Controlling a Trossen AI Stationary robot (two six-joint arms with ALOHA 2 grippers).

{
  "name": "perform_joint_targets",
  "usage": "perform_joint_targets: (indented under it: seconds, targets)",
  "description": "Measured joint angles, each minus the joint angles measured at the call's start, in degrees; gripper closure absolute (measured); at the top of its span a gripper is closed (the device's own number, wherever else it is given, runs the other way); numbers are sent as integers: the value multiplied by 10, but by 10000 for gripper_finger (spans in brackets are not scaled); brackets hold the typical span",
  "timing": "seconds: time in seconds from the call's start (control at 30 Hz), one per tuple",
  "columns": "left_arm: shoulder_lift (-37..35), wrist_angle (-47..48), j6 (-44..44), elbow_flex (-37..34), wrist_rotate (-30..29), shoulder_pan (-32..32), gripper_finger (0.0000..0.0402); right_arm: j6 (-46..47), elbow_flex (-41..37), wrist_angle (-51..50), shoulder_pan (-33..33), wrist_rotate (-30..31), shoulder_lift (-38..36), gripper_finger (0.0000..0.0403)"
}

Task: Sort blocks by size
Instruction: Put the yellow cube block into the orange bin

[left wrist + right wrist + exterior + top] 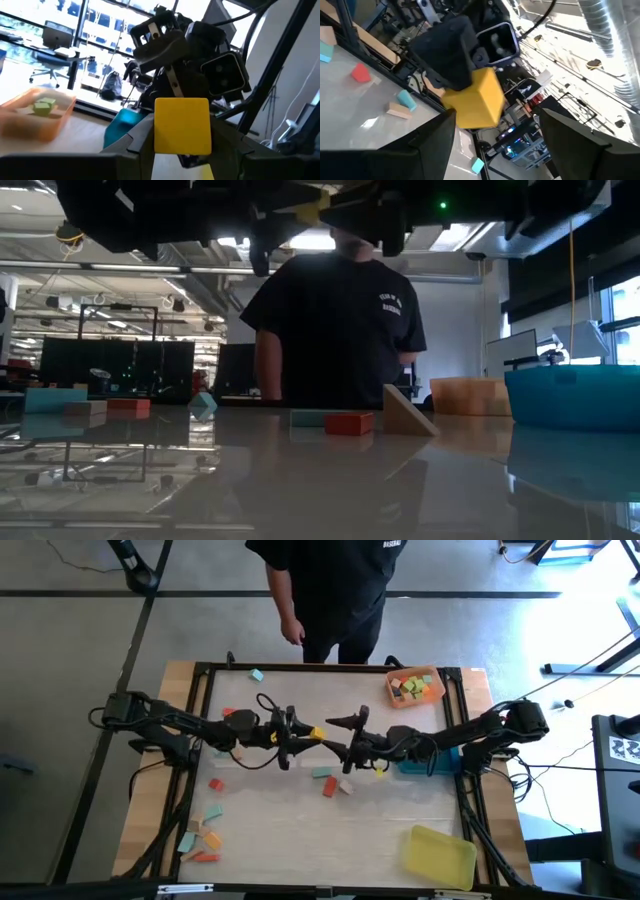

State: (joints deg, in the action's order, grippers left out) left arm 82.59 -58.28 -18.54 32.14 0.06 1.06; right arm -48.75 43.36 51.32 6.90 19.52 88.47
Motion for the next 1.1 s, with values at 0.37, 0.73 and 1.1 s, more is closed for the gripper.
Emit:
perform_joint_targets:
  seconds: [0.37, 0.73, 1.1]
  targets:
    - [3, -23, -2, 0, 0, 0, 271, -2, 10, -16, -2, -27, 0, 118]
    - [3, -22, -4, 0, 0, -4, 270, -57, 63, 4, -2, -39, 58, 118]
    - [3, -22, 12, 0, 1, -12, 270, -102, 88, -4, 24, 41, 81, 155]
